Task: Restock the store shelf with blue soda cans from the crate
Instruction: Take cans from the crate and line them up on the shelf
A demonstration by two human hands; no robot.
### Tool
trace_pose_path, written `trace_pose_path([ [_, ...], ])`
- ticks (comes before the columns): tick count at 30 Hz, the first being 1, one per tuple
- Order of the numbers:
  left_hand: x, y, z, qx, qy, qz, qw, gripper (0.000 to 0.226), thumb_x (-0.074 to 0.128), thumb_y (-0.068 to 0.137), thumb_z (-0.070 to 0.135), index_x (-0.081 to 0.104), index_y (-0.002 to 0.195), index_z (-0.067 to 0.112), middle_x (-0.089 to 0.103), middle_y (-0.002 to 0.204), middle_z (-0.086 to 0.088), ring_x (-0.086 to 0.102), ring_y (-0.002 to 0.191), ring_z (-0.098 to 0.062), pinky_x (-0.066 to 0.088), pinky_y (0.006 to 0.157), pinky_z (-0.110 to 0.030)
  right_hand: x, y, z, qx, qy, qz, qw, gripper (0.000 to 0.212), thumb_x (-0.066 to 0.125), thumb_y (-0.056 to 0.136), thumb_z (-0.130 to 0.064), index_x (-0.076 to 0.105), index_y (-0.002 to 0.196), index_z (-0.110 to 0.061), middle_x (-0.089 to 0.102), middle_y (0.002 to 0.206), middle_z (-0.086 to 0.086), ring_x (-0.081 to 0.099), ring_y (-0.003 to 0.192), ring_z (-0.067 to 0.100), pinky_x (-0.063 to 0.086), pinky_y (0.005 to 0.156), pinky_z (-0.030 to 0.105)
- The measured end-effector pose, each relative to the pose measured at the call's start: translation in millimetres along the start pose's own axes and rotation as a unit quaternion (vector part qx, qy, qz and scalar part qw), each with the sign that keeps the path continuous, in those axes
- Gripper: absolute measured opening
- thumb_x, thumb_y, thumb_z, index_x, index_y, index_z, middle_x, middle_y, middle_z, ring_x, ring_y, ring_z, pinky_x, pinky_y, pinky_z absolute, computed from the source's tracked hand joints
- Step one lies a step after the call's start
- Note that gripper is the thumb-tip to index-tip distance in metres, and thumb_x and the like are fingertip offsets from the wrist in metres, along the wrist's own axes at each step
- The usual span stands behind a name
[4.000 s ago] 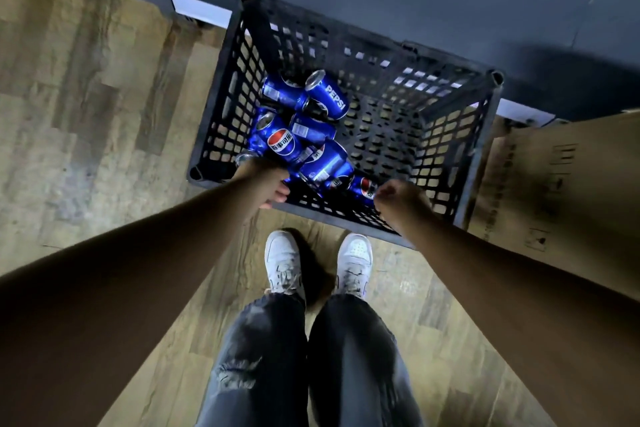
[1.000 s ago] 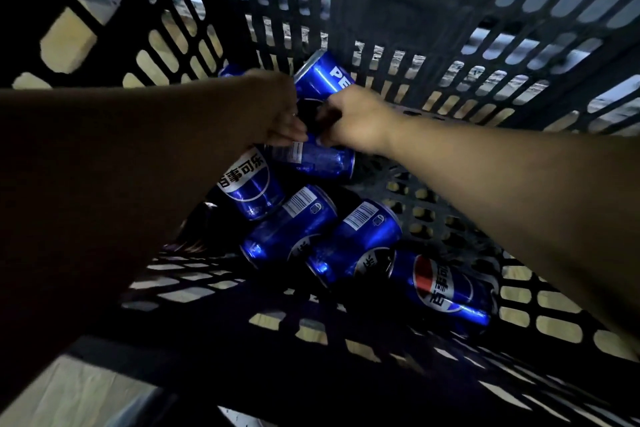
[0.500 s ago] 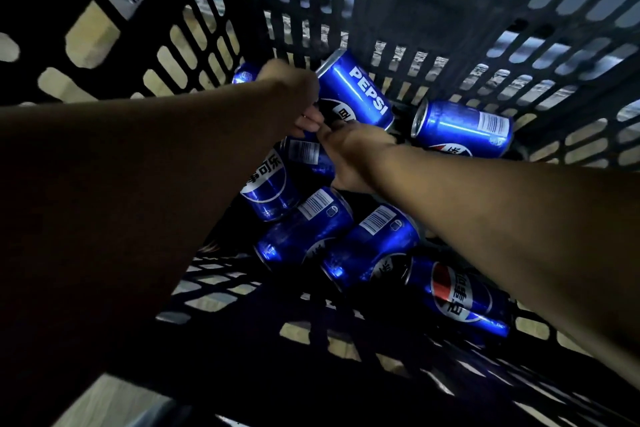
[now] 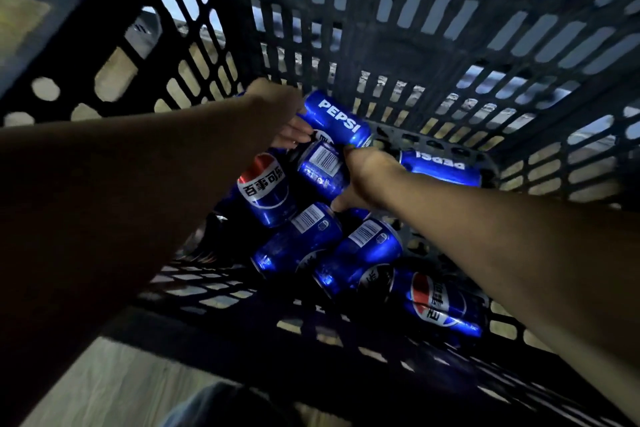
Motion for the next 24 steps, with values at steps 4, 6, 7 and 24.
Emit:
trace_pose_path([
  [4,-5.5,-33.4,7.1,-0.018,-0.029,-0.018,0.999,0.036,0.021,0.102,0.015,0.054,0.113,0.005,0.069,0.104,-0.017,0.069,0.087,-0.022,0.047,0.073,-0.029,-19.0,-27.6,2.2,0.048,0.105,0.024,0.993,0.081,0.081,0.069,-0.037,0.039,0.131,-0.006,0.052,0.132,0.015,0.051,0.120,0.030,0.043,0.091,0.031],
  [6,-4.2,-53.9,8.5,-0.035,0.000,-0.028,0.999,0.030,0.026,0.101,0.013,0.055,0.103,0.007,0.072,0.069,-0.009,0.069,0.061,-0.013,0.043,0.060,-0.026,-27.7,-47.1,2.4,0.066,0.182,0.052,0.980,0.073,0.081,0.065,-0.038,0.048,0.124,-0.011,0.058,0.122,0.011,0.056,0.112,0.026,0.044,0.080,0.027],
  [7,-4.7,-63.4,9.5,-0.043,0.021,-0.024,0.999,0.024,0.031,0.100,0.012,0.053,0.090,0.008,0.065,0.048,-0.004,0.061,0.041,-0.011,0.039,0.055,-0.024,-32.6,-57.1,1.7,0.076,0.212,0.061,0.972,0.069,0.080,0.063,-0.041,0.053,0.120,-0.014,0.061,0.115,0.008,0.059,0.106,0.024,0.042,0.073,0.024],
  [24,-59.2,-272.0,181.7,-0.063,0.098,-0.120,0.986,0.028,0.037,0.095,0.010,0.051,0.071,0.009,0.058,0.052,-0.001,0.052,0.058,-0.015,0.038,0.060,-0.024,-218.0,-249.2,-42.7,0.131,0.451,0.073,0.880,0.026,0.082,0.063,-0.032,0.069,0.081,-0.016,0.072,0.085,0.007,0.067,0.081,0.019,0.055,0.076,0.031],
])
Point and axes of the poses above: each hand's wrist, its own y-axis towards the middle knuckle, its own x-axis out of the palm, z = x × y, the point moved 4 cm from there along y, towards the middle knuckle
